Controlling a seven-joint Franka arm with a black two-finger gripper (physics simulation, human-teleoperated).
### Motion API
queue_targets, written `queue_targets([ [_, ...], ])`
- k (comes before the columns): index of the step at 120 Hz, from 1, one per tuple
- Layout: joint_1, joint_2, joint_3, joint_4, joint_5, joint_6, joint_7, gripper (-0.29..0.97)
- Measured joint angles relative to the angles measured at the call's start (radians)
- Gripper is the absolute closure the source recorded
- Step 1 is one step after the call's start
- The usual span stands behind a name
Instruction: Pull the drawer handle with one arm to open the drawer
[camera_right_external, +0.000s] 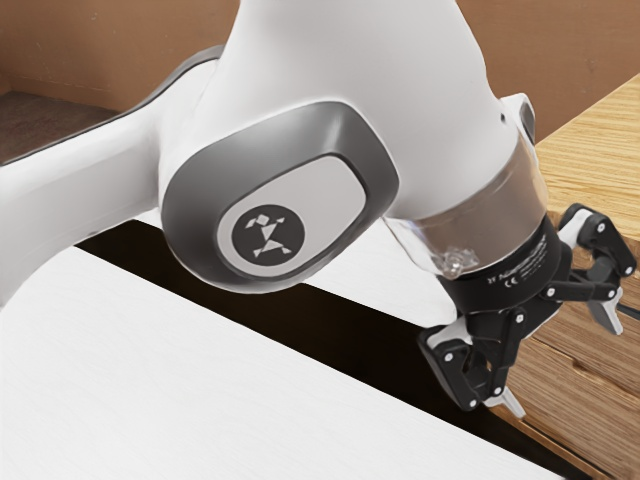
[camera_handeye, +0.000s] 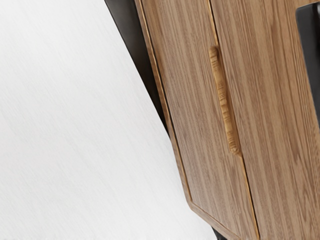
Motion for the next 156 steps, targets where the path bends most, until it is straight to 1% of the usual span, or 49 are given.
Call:
queue_targets([
  [45, -0.006, 0.029, 0.004, 0.001, 0.003, 0.069, -0.060, 0.00],
  [83, 0.090, 0.070, 0.004, 0.006, 0.003, 0.110, -0.082, 0.00],
  [86, 0.089, 0.067, 0.001, 0.001, 0.003, 0.114, -0.083, 0.00],
  [95, 0.069, 0.014, -0.013, -0.089, 0.013, 0.151, -0.087, 0.00],
  [101, 0.060, 0.001, -0.017, -0.109, 0.021, 0.172, -0.089, 0.00],
  [130, 0.050, 0.039, -0.022, -0.065, 0.034, 0.226, -0.094, 0.00],
  [150, 0.068, 0.054, -0.020, -0.060, 0.032, 0.241, -0.092, 0.00],
  [156, 0.077, 0.054, -0.020, -0.059, 0.032, 0.243, -0.092, 0.05],
])
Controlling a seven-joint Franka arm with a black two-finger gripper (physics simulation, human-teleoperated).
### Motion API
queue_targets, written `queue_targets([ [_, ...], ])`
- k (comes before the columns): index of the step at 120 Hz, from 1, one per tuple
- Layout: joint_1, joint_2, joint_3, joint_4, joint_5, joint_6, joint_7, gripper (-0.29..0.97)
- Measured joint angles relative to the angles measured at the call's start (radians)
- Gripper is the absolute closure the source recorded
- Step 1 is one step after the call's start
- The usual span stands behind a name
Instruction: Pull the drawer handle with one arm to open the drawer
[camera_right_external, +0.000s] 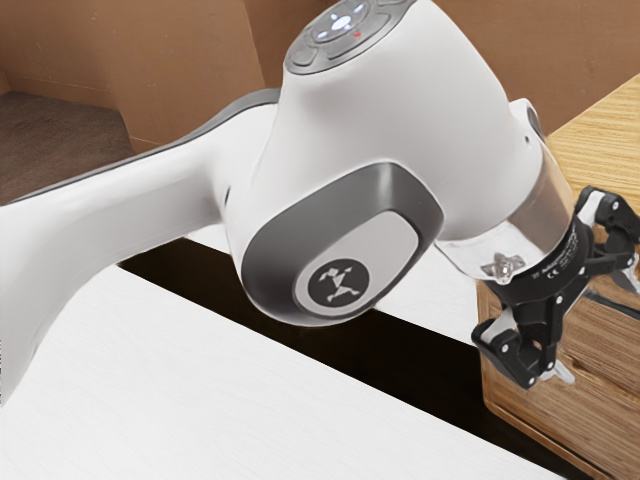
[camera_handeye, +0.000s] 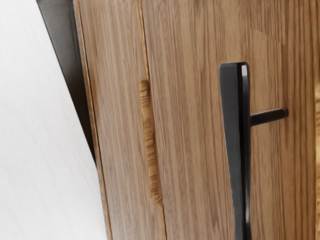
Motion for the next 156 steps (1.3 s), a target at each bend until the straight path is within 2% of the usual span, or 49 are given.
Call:
queue_targets([
  [18, 0.016, 0.001, 0.000, 0.013, 0.002, 0.005, 0.013, 0.22],
  [40, 0.009, 0.033, 0.000, 0.031, 0.003, 0.010, 0.030, 0.30],
  [114, 0.035, 0.033, 0.001, -0.037, -0.034, 0.039, 0.078, 0.34],
  [147, 0.020, -0.052, -0.011, -0.122, -0.027, 0.052, 0.089, 0.34],
  [156, -0.020, -0.101, 0.011, -0.168, -0.020, 0.053, 0.091, 0.34],
])
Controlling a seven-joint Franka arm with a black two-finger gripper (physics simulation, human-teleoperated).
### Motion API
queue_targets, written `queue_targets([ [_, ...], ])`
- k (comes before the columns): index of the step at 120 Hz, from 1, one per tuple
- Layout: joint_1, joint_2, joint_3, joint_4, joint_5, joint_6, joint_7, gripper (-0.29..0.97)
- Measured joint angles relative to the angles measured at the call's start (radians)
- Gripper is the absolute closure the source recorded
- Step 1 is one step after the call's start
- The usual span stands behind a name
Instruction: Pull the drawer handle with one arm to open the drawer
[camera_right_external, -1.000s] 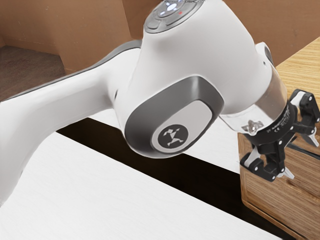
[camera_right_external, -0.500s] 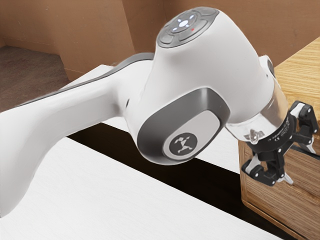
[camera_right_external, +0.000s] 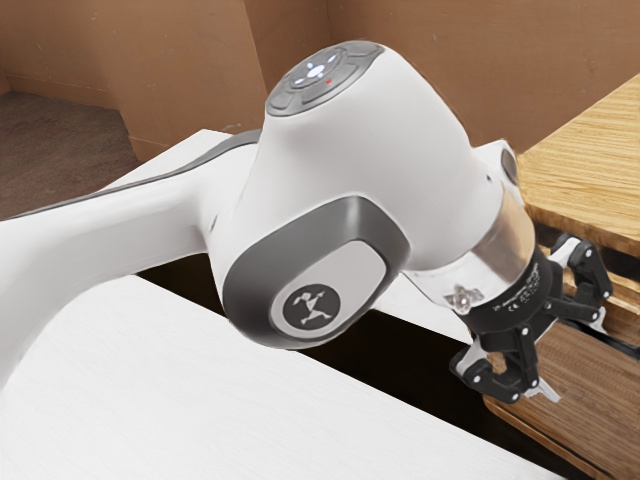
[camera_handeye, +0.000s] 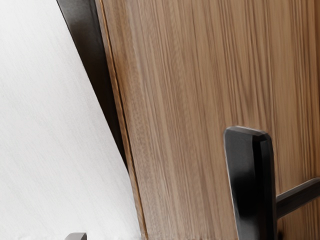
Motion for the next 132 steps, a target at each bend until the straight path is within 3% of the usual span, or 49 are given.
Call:
queue_targets([
  [34, -0.020, -0.149, -0.002, -0.124, 0.045, 0.004, 0.003, 0.34],
  [86, -0.048, -0.169, -0.006, -0.141, 0.043, 0.003, -0.022, 0.34],
  [132, -0.091, -0.324, -0.026, -0.273, 0.139, 0.003, -0.079, 0.34],
])
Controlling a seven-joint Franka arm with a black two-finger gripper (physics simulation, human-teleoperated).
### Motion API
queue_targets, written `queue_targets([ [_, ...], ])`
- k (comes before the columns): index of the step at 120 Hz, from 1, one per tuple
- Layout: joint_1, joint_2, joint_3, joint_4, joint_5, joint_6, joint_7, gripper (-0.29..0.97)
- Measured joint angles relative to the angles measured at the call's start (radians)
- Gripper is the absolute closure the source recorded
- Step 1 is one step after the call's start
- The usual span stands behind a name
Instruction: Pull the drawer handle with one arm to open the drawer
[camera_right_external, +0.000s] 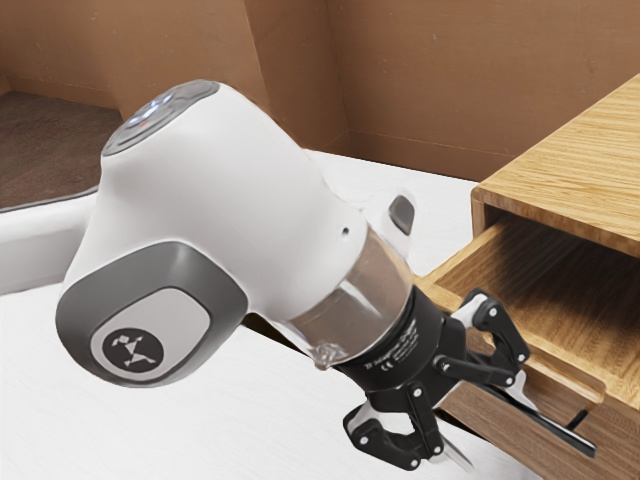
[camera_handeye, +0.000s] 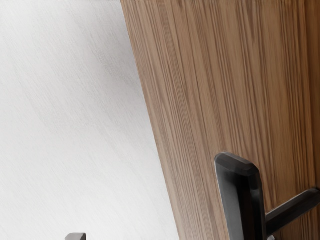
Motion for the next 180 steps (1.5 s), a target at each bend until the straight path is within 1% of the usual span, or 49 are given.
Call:
queue_targets([
  [27, 0.003, -0.109, -0.042, -0.090, 0.062, 0.000, -0.039, 0.34],
  [64, 0.016, -0.206, -0.119, -0.181, 0.075, -0.002, -0.082, 0.33],
  [88, 0.034, -0.263, -0.167, -0.236, 0.115, -0.005, -0.110, 0.33],
  [104, 0.038, -0.304, -0.177, -0.268, 0.126, -0.009, -0.128, 0.33],
  [131, 0.040, -0.360, -0.224, -0.298, 0.147, -0.045, -0.164, 0.33],
  [156, 0.042, -0.403, -0.232, -0.329, 0.157, -0.074, -0.190, 0.33],
  [162, 0.047, -0.405, -0.232, -0.330, 0.158, -0.079, -0.194, 0.31],
  [171, 0.050, -0.408, -0.244, -0.330, 0.176, -0.095, -0.199, 0.22],
  [180, 0.050, -0.414, -0.248, -0.329, 0.188, -0.111, -0.204, 0.15],
])
